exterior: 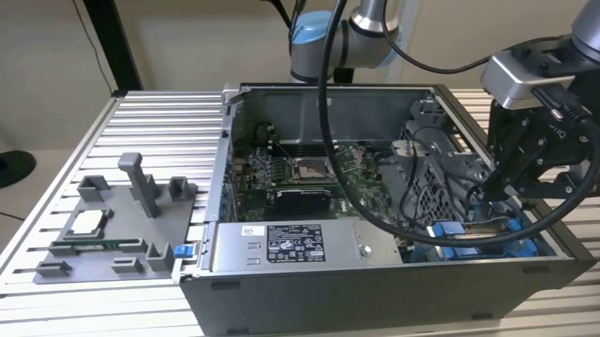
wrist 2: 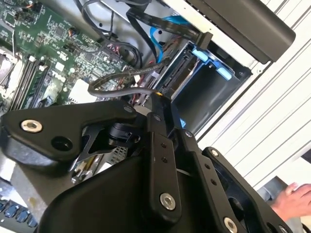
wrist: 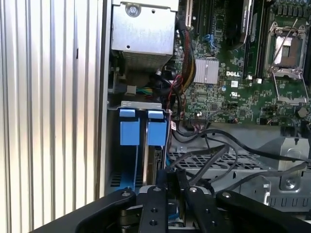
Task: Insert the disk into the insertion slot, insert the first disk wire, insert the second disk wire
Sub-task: 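Insert the first disk wire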
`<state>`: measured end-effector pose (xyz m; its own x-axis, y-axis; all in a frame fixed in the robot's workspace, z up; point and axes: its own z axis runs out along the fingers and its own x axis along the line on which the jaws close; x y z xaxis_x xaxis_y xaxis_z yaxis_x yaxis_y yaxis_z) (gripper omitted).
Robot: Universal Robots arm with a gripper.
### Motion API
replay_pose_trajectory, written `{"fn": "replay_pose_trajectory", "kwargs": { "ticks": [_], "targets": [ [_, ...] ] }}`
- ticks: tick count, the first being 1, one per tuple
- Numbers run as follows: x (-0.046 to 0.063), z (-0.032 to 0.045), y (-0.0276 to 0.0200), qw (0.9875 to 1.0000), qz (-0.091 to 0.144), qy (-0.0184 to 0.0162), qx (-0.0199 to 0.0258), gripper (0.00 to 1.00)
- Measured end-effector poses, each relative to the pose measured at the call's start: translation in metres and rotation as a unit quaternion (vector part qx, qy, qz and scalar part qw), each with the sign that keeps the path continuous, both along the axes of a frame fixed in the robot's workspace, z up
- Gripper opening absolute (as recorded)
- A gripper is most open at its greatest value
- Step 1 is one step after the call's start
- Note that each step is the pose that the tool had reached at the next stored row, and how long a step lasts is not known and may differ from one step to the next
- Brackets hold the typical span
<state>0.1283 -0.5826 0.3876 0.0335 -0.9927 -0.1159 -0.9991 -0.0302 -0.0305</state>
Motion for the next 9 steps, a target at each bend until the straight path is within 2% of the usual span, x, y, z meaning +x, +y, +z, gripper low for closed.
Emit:
{"fn": "replay_pose_trajectory", "kwargs": {
  "ticks": [6, 9],
  "targets": [
    [0.015, -0.0015, -0.0078, 1.0000, 0.000, 0.0006, 0.0013, 0.00],
    [0.016, -0.0015, -0.0088, 1.0000, 0.000, 0.0006, 0.0013, 0.00]
  ]
}}
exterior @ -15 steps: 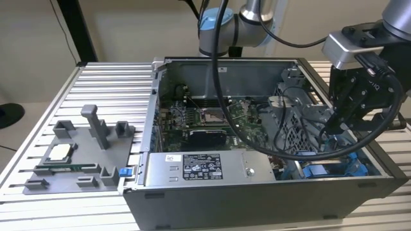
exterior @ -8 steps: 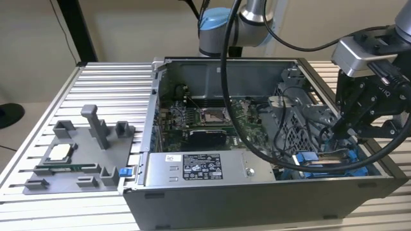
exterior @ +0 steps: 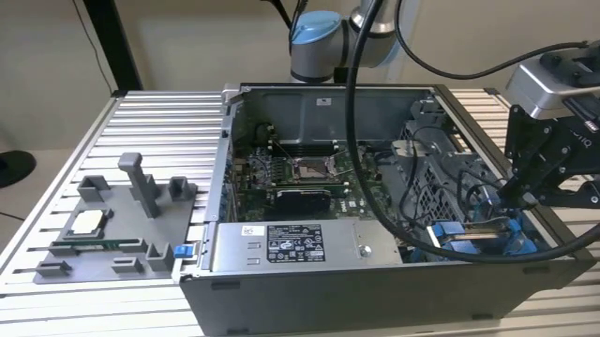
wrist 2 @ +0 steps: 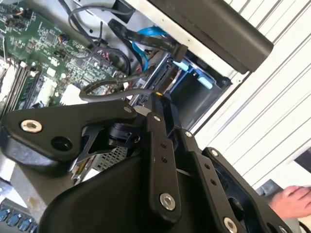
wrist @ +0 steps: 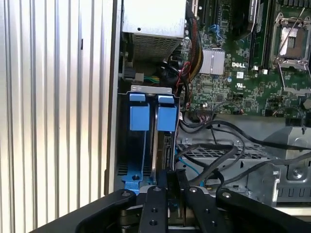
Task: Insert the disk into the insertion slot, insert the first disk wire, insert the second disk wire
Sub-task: 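Insert the first disk wire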
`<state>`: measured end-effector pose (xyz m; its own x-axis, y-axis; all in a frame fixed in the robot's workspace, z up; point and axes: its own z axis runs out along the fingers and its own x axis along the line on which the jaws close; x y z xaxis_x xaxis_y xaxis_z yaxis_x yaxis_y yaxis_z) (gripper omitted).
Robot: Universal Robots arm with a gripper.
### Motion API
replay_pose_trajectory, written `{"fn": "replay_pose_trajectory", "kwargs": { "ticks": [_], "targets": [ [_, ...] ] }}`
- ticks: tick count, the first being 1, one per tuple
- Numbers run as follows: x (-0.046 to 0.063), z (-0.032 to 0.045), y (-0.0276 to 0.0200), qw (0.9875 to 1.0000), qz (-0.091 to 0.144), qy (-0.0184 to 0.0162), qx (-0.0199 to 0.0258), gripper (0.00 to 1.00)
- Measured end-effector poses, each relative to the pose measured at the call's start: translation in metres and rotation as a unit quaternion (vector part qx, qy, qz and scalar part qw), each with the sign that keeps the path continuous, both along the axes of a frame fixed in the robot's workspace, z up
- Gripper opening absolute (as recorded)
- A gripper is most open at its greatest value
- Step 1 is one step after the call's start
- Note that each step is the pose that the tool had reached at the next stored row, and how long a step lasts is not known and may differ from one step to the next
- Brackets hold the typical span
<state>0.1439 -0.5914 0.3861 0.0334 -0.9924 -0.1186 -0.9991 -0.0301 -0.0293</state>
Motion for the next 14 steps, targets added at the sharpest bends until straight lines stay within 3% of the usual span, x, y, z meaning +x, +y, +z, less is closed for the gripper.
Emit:
{"fn": "replay_pose_trajectory", "kwargs": {
  "ticks": [3, 6, 8, 14],
  "targets": [
    [0.000, -0.0002, -0.0001, 1.0000, 0.000, 0.0000, 0.0008, 0.00],
    [0.000, -0.0009, 0.0000, 0.9999, -0.005, 0.0000, 0.0146, 0.00],
    [0.000, -0.0024, 0.0000, 0.9998, -0.009, 0.0000, 0.0204, 0.00],
    [0.001, -0.0112, -0.0004, 0.9995, -0.025, 0.0003, 0.0214, 0.00]
  ]
}}
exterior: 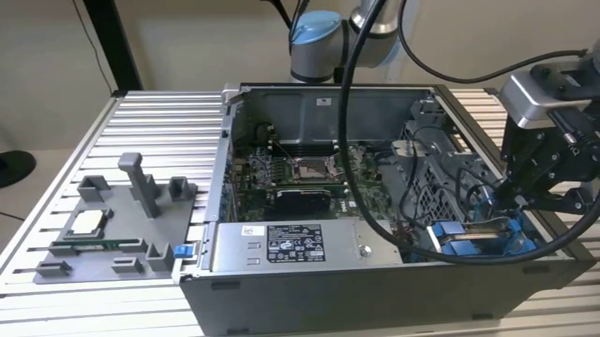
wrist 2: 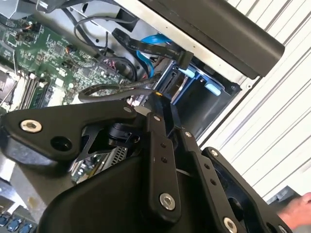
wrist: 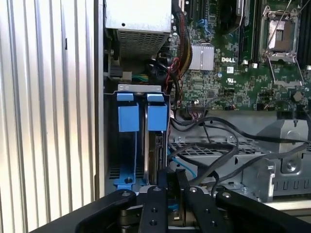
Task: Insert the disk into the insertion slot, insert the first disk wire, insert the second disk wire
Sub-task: 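Insert the first disk wire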
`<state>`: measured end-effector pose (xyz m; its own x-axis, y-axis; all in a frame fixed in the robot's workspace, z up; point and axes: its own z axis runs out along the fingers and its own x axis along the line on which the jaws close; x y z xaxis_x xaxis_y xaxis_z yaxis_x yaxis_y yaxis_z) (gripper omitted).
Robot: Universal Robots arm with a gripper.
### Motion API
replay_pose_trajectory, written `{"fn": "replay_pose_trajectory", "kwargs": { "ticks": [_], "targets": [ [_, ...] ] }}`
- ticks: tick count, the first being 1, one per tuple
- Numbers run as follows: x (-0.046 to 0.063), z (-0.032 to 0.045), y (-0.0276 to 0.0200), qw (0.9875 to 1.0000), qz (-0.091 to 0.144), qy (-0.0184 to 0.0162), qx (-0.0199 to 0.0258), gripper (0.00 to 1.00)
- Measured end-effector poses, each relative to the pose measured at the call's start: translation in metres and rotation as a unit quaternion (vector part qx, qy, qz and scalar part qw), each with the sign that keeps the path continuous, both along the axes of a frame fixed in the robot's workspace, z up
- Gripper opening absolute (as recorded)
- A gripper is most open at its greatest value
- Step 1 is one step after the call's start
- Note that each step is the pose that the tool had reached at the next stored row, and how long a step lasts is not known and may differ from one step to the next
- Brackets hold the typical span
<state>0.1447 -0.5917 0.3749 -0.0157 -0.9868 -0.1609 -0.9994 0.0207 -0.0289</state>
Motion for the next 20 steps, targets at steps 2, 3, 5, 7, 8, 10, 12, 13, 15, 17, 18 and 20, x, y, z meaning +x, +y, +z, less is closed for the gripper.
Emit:
{"fn": "replay_pose_trajectory", "kwargs": {
  "ticks": [2, 3, 5, 7, 8, 10, 12, 13, 15, 17, 18, 20],
  "targets": [
    [0.002, -0.0025, -0.0002, 1.0000, -0.001, 0.0021, 0.0000, 0.00],
    [0.003, -0.0030, -0.0005, 1.0000, -0.001, 0.0060, -0.0001, 0.00],
    [0.007, -0.0043, -0.0009, 0.9999, -0.001, 0.0151, 0.0000, 0.00],
    [0.010, -0.0054, -0.0014, 0.9997, -0.001, 0.0237, 0.0000, 0.00],
    [0.013, -0.0063, -0.0016, 0.9996, -0.001, 0.0270, 0.0000, 0.00],
    [0.016, -0.0085, -0.0017, 0.9995, -0.001, 0.0317, 0.0002, 0.00],
    [0.018, -0.0113, -0.0017, 0.9994, -0.001, 0.0336, 0.0000, 0.00],
    [0.018, -0.0132, -0.0018, 0.9994, -0.001, 0.0341, 0.0000, 0.00],
    [0.018, -0.0169, -0.0018, 0.9994, -0.001, 0.0346, 0.0000, 0.00],
    [0.018, -0.0204, -0.0017, 0.9994, -0.001, 0.0348, 0.0001, 0.00],
    [0.018, -0.0222, -0.0017, 0.9994, -0.001, 0.0347, 0.0000, 0.00],
    [0.018, -0.0260, -0.0017, 0.9994, -0.001, 0.0347, 0.0000, 0.00]
  ]
}}
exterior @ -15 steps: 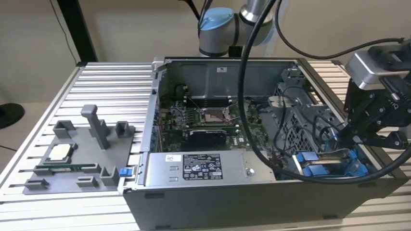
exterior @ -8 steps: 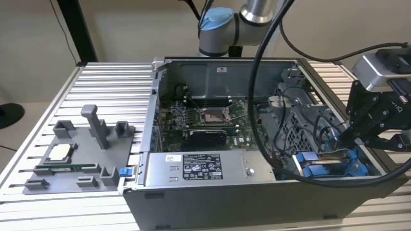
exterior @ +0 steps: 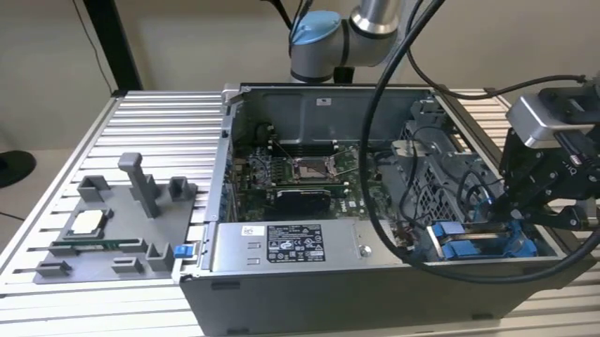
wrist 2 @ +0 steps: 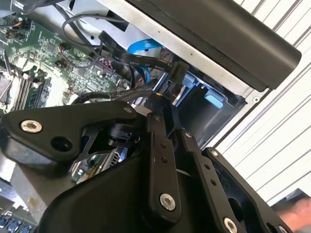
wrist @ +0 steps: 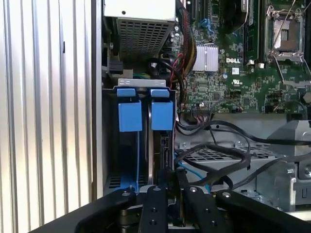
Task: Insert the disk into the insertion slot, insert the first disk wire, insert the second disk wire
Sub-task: 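Insert the first disk wire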
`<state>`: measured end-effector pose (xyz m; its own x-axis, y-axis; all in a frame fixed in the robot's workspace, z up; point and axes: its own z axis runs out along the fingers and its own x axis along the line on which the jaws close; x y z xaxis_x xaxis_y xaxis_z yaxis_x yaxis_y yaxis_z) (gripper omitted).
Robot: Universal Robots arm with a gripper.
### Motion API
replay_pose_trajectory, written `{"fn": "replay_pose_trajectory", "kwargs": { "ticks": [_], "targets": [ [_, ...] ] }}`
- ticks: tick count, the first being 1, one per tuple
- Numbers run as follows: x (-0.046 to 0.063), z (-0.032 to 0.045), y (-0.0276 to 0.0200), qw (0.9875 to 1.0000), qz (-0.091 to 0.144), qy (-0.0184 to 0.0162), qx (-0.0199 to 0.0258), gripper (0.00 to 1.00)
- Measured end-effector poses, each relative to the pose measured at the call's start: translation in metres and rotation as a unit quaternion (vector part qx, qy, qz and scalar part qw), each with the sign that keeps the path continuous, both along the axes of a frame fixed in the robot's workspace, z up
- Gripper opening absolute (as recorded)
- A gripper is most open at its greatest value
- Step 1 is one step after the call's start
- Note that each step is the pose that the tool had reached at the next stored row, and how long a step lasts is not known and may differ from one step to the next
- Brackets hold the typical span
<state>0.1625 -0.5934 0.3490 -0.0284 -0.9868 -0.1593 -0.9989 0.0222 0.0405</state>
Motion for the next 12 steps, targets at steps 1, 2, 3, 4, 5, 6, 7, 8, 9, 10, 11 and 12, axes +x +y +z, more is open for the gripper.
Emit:
{"fn": "replay_pose_trajectory", "kwargs": {
  "ticks": [1, 2, 3, 4, 5, 6, 7, 8, 9, 10, 11, 12],
  "targets": [
    [0.0000, -0.0016, 0.0001, 1.0000, 0.000, 0.0000, 0.0000, 0.00],
    [0.0000, -0.0023, 0.0002, 1.0000, 0.000, 0.0000, 0.0000, 0.00],
    [0.0000, -0.0023, 0.0003, 1.0000, 0.000, 0.0000, 0.0000, 0.00],
    [0.0001, -0.0024, 0.0004, 1.0000, 0.000, 0.0000, 0.0000, 0.00],
    [0.0001, -0.0024, 0.0004, 1.0000, 0.000, 0.0000, 0.0000, 0.00],
    [0.0001, -0.0024, 0.0005, 1.0000, 0.000, 0.0000, 0.0000, 0.00],
    [0.0002, -0.0024, 0.0005, 1.0000, 0.000, 0.0000, 0.0000, 0.00],
    [0.0004, -0.0024, 0.0007, 1.0000, 0.000, 0.0000, 0.0000, 0.00],
    [0.0004, -0.0025, 0.0009, 1.0000, 0.000, -0.0002, 0.0001, 0.00],
    [0.0005, -0.0028, 0.0009, 1.0000, 0.000, -0.0007, 0.0001, 0.00],
    [0.0005, -0.0032, 0.0010, 1.0000, 0.000, -0.0012, 0.0000, 0.00],
    [0.0005, -0.0038, 0.0010, 1.0000, 0.000, -0.0018, -0.0001, 0.00]
  ]
}}
